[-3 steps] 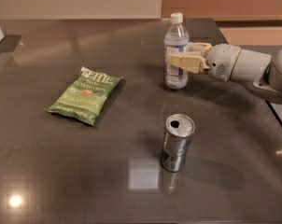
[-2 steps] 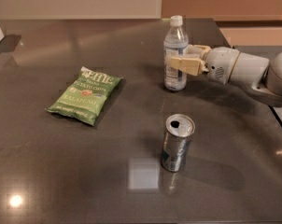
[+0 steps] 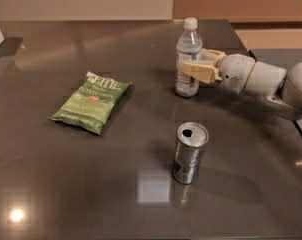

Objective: Place blue plastic bottle upright

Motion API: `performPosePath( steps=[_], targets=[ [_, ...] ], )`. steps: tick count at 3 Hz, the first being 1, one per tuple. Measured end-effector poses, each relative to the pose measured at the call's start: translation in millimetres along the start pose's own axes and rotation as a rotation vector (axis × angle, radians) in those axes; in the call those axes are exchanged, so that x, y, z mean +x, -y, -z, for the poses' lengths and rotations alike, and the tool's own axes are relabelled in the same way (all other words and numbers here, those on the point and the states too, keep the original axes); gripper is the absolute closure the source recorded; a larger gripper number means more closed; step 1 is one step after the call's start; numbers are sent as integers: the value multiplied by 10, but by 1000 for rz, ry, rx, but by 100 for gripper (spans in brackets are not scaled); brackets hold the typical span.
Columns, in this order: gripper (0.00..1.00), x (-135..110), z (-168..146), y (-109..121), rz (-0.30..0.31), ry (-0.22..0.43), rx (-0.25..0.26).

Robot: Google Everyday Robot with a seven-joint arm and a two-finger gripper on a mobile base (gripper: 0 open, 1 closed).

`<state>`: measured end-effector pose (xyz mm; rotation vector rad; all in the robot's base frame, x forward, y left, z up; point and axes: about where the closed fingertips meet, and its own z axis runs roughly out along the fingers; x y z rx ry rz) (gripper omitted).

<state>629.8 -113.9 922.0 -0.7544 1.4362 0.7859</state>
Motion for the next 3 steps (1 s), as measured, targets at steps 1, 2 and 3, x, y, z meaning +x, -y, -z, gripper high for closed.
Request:
performPosePath(
  steps=[1, 2, 3],
  targets=[
    [14, -6, -24, -18, 1, 0, -5],
    [0, -11, -48, -35, 1, 0, -9],
    [0, -11, -49, -36, 1, 0, -10]
  ],
)
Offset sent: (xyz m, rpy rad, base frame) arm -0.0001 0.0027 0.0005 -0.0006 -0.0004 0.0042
